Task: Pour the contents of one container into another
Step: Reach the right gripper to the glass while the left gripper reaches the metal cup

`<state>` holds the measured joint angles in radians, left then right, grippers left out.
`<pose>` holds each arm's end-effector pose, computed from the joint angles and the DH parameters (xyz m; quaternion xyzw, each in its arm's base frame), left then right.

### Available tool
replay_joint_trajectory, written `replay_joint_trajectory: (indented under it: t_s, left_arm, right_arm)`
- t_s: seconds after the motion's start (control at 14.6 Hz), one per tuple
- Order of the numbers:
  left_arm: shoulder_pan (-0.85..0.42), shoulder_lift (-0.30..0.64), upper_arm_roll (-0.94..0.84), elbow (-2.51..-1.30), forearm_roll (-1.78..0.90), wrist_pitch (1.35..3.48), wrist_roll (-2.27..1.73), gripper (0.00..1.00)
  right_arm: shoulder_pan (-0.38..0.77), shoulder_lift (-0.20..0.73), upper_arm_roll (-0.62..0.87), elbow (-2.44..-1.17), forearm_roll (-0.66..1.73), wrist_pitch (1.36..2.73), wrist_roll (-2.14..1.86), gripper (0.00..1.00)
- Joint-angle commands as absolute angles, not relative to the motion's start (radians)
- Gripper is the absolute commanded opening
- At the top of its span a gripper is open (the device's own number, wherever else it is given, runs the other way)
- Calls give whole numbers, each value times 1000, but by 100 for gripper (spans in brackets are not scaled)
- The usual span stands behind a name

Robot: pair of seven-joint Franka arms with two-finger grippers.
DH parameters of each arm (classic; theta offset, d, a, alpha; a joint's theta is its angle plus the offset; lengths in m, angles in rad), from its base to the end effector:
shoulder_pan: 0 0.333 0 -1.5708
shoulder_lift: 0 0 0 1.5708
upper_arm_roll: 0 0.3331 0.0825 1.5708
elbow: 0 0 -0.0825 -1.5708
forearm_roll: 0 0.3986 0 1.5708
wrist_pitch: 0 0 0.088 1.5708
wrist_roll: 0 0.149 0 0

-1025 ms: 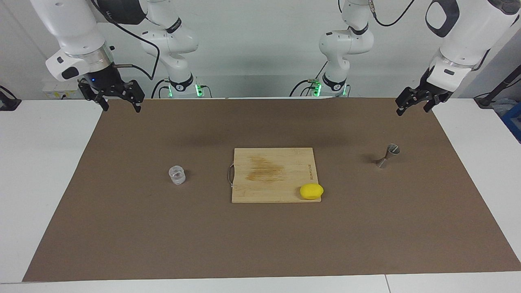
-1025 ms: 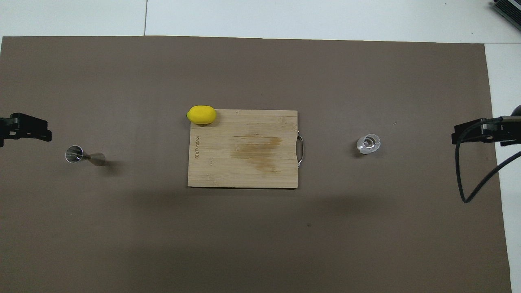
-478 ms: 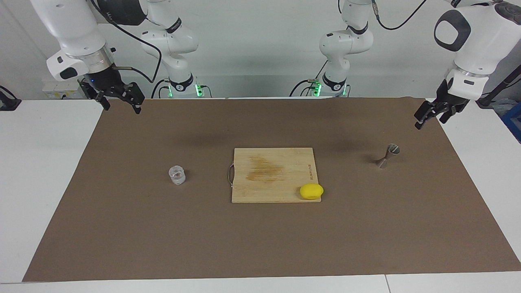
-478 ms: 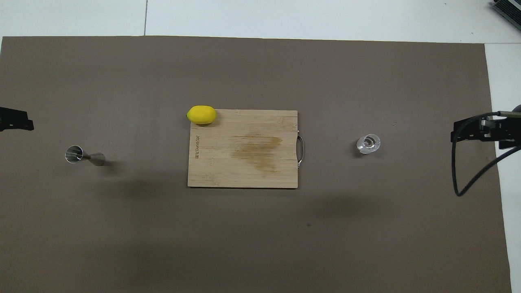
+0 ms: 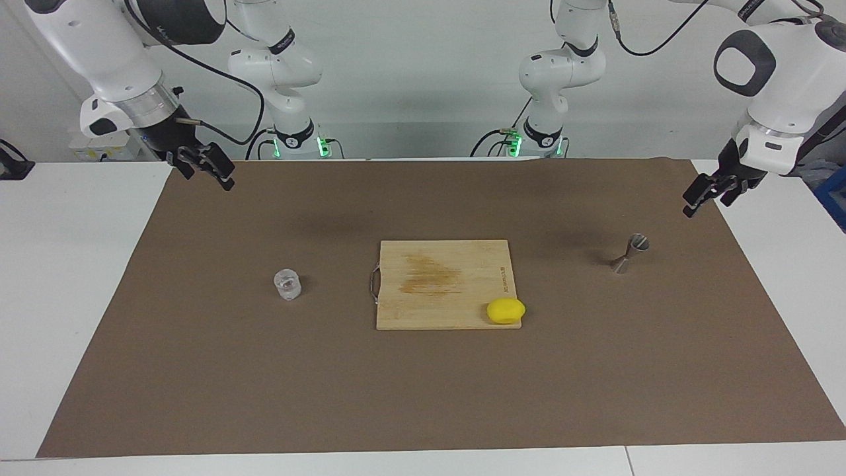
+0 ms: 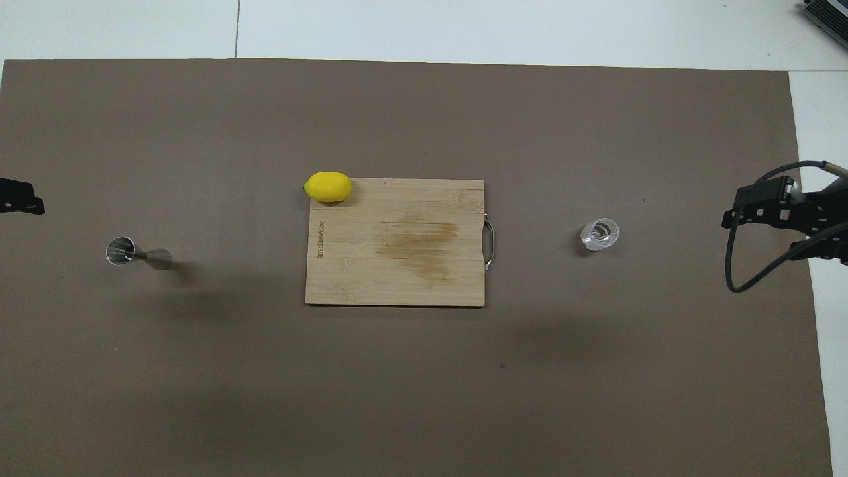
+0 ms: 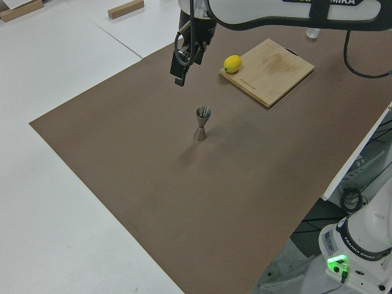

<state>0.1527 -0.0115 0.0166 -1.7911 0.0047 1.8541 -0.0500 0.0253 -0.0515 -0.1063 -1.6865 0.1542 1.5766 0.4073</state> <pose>0.5761 0.0991 0.5231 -0.9934 -0.1088 -0.0370 0.0044 0.5476 -0.0228 0.5745 -0.9662 0.2433 0.0418 0.0739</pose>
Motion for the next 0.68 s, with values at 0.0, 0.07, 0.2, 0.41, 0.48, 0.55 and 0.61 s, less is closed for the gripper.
replay_joint_trajectory:
  t_s: [0.0,0.07,0.2,0.41,0.48,0.55,0.61]
  left_arm:
    - [129,-31,5,-1827,-3,1929,-52,100]
    - [111,-28,8,-1827,-3,1945,-52,100]
    - [97,-28,6,-1827,-3,1950,-51,100]
    - [95,-31,6,-1827,-3,1950,-48,100]
    - [91,-32,-1,-1825,-2,1933,-55,100]
    - [71,-44,-2,-1828,-2,1884,-58,100]
    - [60,-54,-3,-1821,-3,1741,-55,100]
  right_arm:
    - [-17,-66,-103,-1744,262,1601,513,100]
    - [-32,-61,-103,-1759,309,1609,535,100]
    - [-70,-49,-103,-1772,379,1618,551,100]
    - [-94,-5,-103,-1773,438,1631,551,100]
    - [-100,17,-104,-1772,452,1647,552,100]
    - [-118,40,-104,-1772,456,1661,551,100]
    - [-129,61,-103,-1764,466,1676,545,100]
